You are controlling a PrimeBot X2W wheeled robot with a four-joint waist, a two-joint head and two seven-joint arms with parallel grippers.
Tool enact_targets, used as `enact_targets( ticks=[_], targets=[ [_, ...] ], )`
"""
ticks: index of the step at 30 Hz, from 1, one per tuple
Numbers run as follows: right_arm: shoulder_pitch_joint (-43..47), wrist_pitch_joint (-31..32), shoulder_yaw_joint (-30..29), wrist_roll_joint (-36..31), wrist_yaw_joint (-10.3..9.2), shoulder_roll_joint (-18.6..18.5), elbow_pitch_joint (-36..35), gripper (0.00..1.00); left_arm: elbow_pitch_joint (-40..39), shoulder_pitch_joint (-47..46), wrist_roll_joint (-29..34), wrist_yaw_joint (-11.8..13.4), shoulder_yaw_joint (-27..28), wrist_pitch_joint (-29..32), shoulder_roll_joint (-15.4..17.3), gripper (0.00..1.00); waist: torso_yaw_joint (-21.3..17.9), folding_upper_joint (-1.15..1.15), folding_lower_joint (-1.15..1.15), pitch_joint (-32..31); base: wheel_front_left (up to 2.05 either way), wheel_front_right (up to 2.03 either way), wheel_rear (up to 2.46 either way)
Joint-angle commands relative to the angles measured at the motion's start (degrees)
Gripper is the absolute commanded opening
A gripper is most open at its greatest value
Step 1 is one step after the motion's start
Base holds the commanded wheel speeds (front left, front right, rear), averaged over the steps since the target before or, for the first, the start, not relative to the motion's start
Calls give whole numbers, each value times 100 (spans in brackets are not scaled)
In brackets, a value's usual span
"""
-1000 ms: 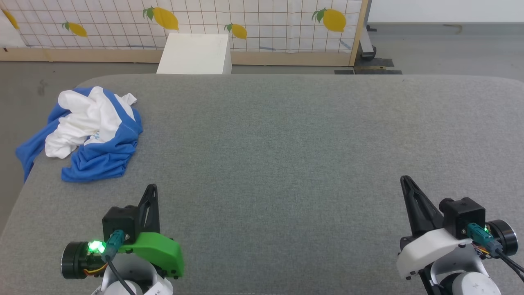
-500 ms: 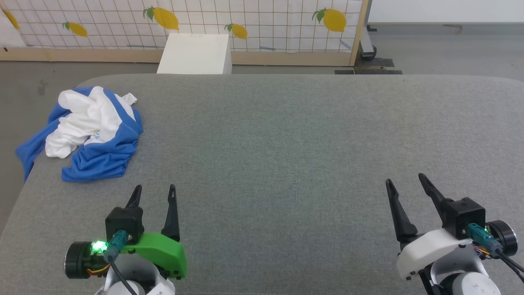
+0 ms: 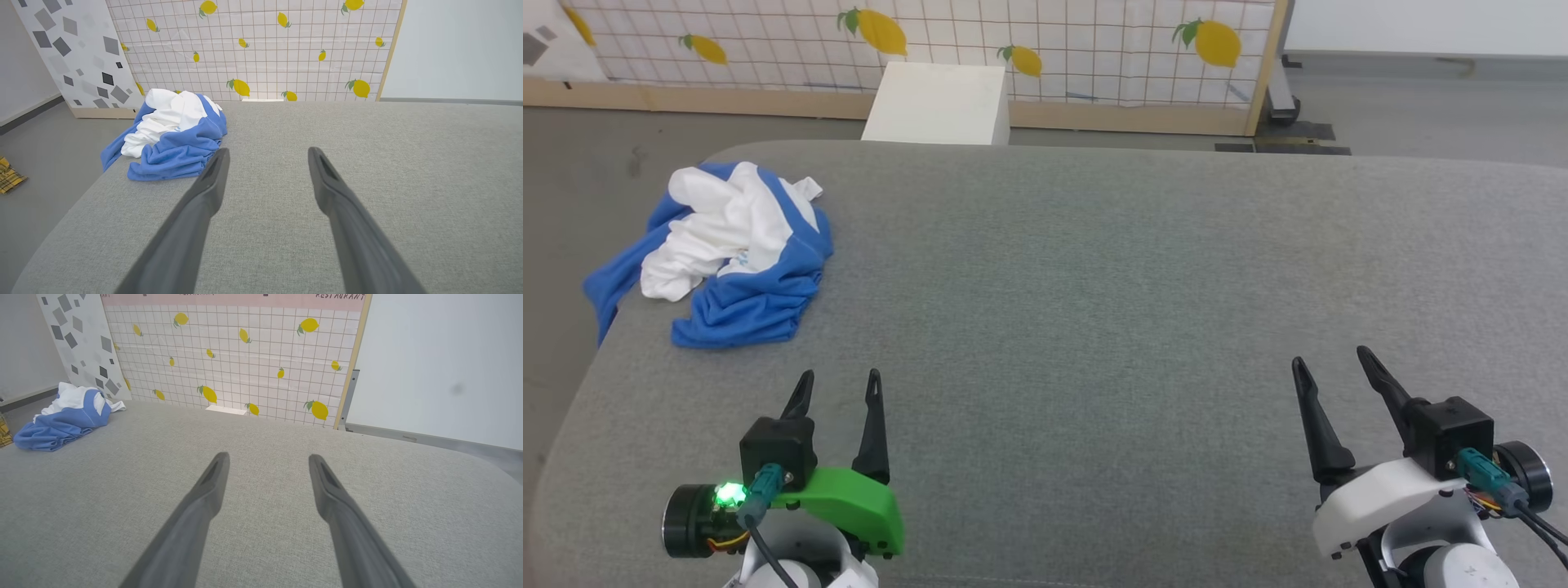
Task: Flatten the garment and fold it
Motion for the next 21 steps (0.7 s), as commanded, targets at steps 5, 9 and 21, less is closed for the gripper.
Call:
enact_targets(
  ticks=[5,9,21],
  targets=[
    [-53,-86,19,56,-2,5,55,100,54,-105,-102,77,-31,-100,39,100,207,0,0,0,0,0,0],
    [-66,-116,28,69,-2,5,74,100,71,-108,-149,112,-41,-148,62,100,352,0,0,5,0,0,0],
    [-101,-193,97,94,-3,7,108,100,87,-74,-312,211,-44,-296,147,100,796,0,0,27,0,0,0]
  ],
)
